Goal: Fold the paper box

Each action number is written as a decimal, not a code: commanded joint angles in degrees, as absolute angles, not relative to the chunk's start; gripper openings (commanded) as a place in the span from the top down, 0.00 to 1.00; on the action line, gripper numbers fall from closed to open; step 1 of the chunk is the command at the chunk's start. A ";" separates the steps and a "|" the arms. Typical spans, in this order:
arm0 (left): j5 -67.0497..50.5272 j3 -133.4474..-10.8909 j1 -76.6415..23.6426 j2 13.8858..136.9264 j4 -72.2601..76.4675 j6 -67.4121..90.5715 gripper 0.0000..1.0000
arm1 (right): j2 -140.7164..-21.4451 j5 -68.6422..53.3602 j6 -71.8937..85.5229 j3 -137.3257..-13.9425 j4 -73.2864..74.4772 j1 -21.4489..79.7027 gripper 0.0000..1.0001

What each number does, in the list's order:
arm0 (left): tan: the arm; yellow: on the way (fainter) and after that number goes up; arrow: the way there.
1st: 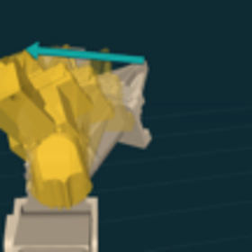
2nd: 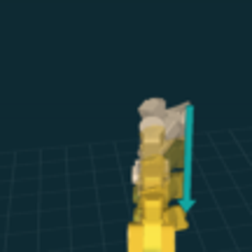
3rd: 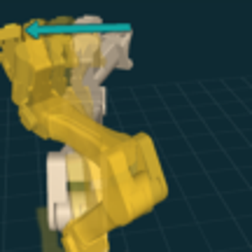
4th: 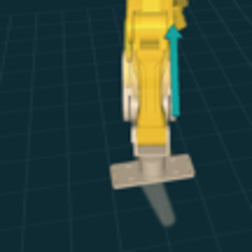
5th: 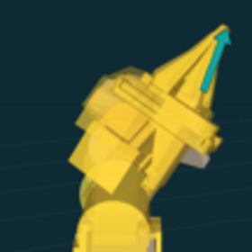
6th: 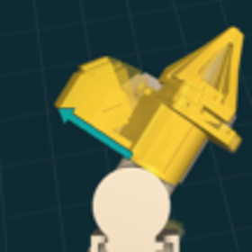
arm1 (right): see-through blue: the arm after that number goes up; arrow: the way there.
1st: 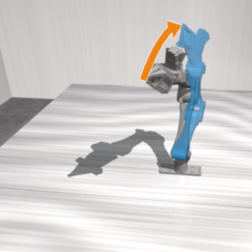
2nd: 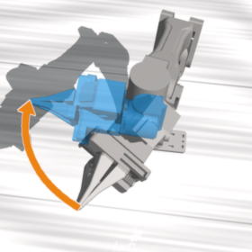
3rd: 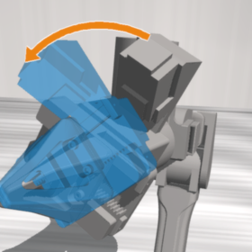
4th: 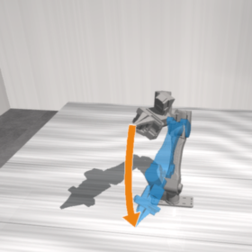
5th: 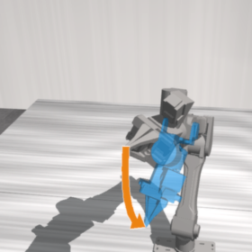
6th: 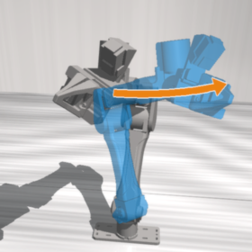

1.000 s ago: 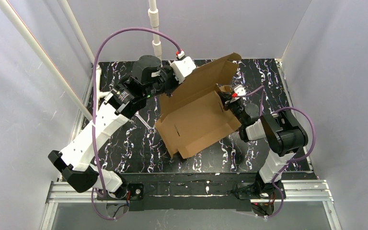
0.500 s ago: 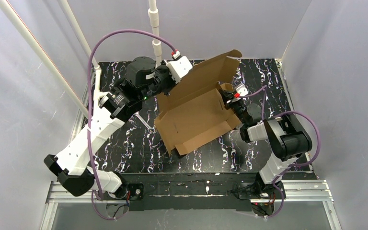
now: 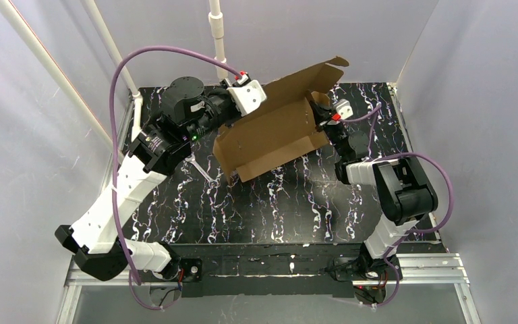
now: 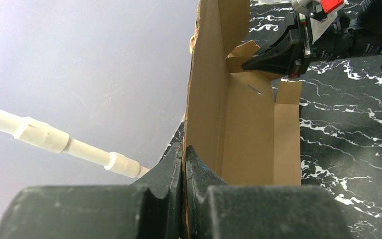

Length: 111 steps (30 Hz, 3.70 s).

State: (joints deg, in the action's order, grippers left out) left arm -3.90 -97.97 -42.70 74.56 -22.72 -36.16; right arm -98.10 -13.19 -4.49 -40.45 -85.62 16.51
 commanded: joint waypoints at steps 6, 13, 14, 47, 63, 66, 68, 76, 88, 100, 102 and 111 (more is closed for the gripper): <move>-8.94 -96.23 -44.11 72.00 -17.40 -40.55 1.00 | -102.56 -15.21 -4.56 -40.96 -91.70 17.49 0.94; -8.32 -93.75 -47.28 71.25 -17.39 -41.04 1.00 | -102.62 -15.45 -4.41 -36.72 -94.43 17.49 0.94; -8.08 -93.27 -47.69 71.06 -17.40 -41.09 1.00 | -102.51 -15.51 -4.40 -36.25 -94.73 17.49 0.94; -1.93 -90.19 -51.94 68.02 -16.41 -46.81 1.00 | -84.69 -37.26 2.57 -33.14 -79.01 9.04 0.48; -2.68 -90.70 -52.74 67.62 -17.84 -49.55 1.00 | -80.90 -53.16 -9.71 -44.84 -25.98 -10.99 0.30; -2.54 -90.22 -52.82 67.31 -17.85 -49.66 1.00 | -81.88 -53.09 -10.52 -46.15 -22.89 -10.99 0.47; -2.46 -90.07 -52.82 67.07 -17.89 -49.66 1.00 | -82.12 -52.97 -10.30 -46.40 -22.50 -10.99 0.59; -2.24 -88.50 -52.82 65.49 -18.00 -47.89 1.00 | -80.29 -48.77 -2.03 -44.06 -31.30 -10.99 0.99; -1.71 -90.36 -52.82 65.80 -19.79 -42.26 1.00 | -80.89 -33.14 4.32 -36.73 -61.05 -3.67 0.99; 1.60 -89.75 -52.79 67.62 -21.71 -30.95 1.00 | -85.27 -22.69 -2.50 -31.57 -70.78 3.78 0.99; 2.04 -90.56 -52.81 68.10 -22.49 -29.88 1.00 | -85.30 -23.11 -2.72 -31.12 -70.98 3.78 0.99; 2.09 -96.37 -52.01 69.52 -30.69 -24.98 1.00 | -85.17 -24.22 -2.90 -29.39 -71.37 3.54 0.99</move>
State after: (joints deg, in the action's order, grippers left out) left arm 1.56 -93.19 -52.60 70.08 -26.85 -28.56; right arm -85.34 -24.14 -1.87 -30.33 -66.61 3.73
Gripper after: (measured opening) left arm 0.013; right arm 0.043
